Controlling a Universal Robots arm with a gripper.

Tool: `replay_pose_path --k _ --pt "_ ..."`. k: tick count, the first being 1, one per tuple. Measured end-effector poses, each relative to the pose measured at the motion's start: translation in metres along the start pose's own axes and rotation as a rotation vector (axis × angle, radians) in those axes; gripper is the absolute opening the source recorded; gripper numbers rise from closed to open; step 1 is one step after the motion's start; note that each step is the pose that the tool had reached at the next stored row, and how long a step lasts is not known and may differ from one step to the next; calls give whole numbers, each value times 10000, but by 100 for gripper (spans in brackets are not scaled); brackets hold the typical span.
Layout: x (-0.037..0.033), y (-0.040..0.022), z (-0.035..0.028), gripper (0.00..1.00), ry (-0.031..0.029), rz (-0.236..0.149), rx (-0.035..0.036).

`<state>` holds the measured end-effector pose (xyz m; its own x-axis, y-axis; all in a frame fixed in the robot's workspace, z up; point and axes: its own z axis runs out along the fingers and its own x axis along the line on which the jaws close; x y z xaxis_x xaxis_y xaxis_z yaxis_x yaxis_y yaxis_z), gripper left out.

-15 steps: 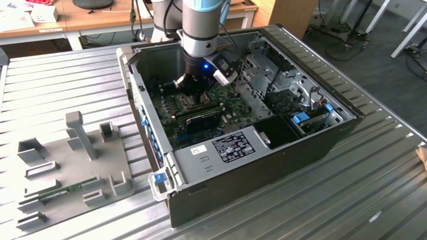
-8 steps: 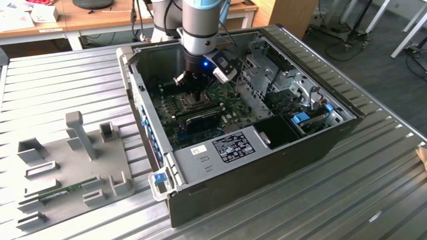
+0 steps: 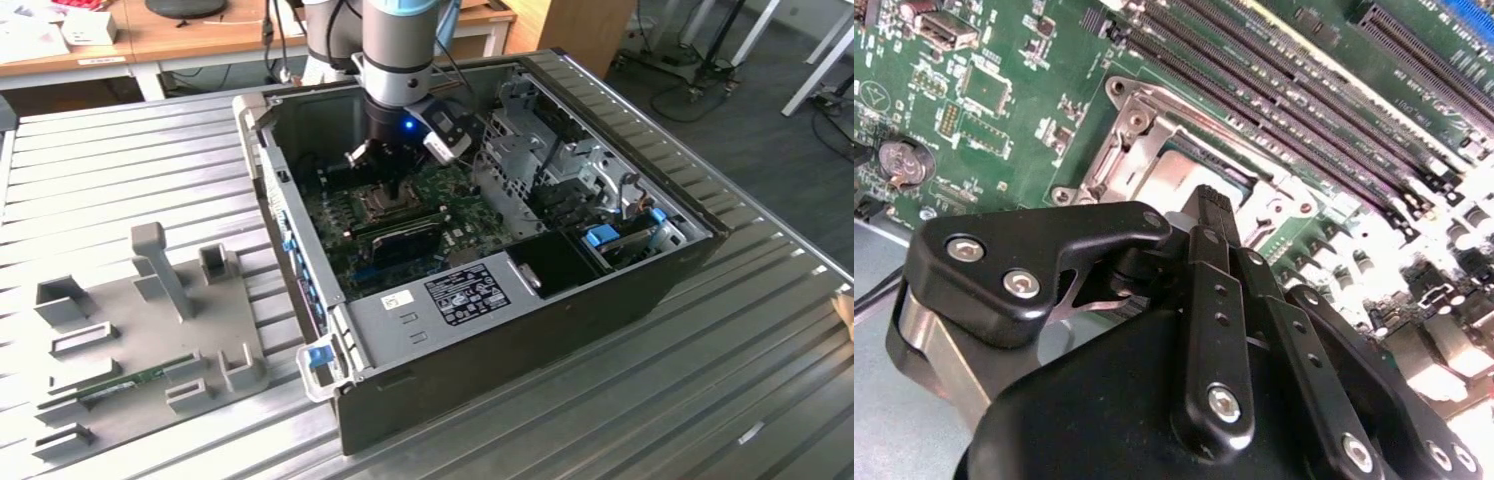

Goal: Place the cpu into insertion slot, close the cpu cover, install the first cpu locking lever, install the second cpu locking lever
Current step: 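Install the second cpu locking lever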

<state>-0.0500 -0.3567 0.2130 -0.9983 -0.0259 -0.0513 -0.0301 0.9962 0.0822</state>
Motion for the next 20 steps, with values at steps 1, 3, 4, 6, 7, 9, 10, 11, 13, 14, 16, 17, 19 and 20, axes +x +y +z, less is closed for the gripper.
replay_pose_path --k 1,3,4,6,7,9,10,11,13,14,16,17,19,20 --pt "0 6 1 10 0 0 0" --pt "-1 15 1 10 0 -1 1" --pt "-4 15 1 10 1 -2 0" --pt "-20 15 2 10 1 1 0" --pt "-27 15 3 10 2 2 0" --pt "-31 18 3 10 3 3 0" --pt "-32 18 1 10 14 5 0" --pt "-32 18 -3 10 31 6 0" --pt "-36 20 -21 10 90 11 -1" --pt "-37 20 -28 10 119 13 -3" --pt "-38 21 -31 10 139 17 -6" --pt "-38 21 -31 10 141 17 -6" --pt "-39 27 -32 10 143 16 -4" --pt "-39 32 -32 10 143 16 -3"
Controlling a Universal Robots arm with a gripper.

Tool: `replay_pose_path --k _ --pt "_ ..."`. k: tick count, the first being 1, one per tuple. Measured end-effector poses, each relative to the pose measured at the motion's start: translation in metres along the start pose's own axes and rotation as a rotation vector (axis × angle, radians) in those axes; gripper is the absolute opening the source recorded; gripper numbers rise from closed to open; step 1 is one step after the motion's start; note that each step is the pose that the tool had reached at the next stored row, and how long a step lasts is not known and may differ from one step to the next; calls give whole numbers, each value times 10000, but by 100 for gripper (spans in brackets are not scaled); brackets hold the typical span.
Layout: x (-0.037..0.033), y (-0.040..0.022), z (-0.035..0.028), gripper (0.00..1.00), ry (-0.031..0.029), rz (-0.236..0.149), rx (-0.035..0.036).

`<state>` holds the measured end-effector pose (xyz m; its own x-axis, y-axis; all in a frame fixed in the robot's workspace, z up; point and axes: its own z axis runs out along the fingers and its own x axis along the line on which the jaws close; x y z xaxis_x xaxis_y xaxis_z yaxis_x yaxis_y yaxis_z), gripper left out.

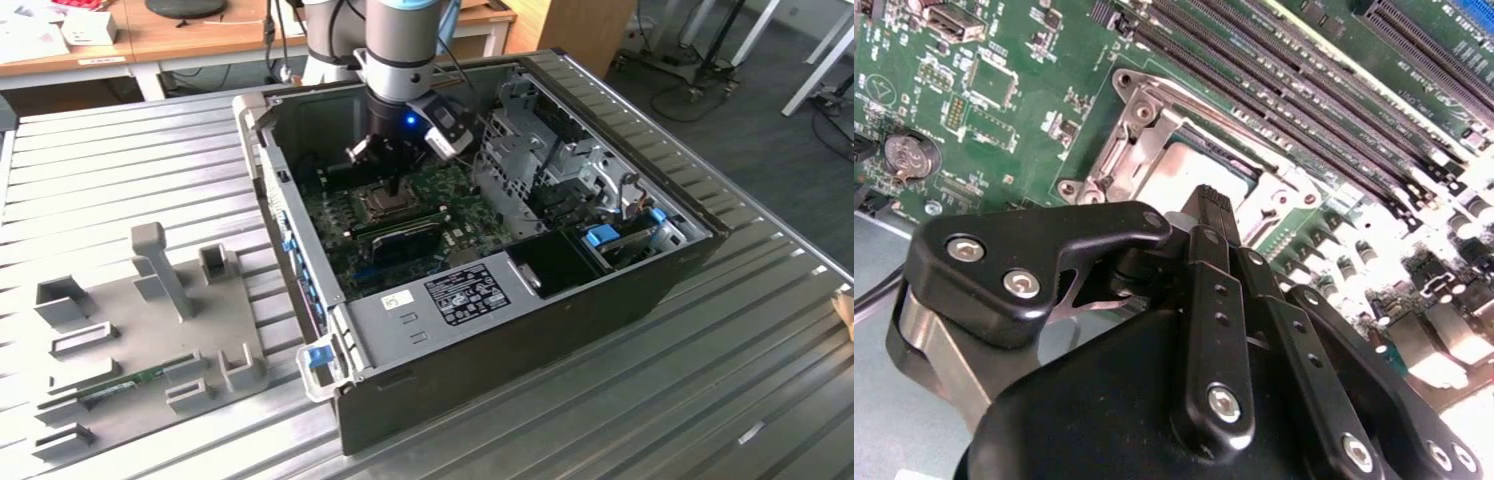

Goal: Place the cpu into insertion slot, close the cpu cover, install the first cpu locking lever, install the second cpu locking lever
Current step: 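Install the second cpu locking lever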

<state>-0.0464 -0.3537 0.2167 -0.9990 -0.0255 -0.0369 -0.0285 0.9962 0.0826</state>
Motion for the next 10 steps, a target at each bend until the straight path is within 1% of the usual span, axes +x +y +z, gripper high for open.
replay_pose_path --k 4,10 --pt "-1 16 2 10 0 -1 -1" --pt "-4 17 2 10 0 0 -1"
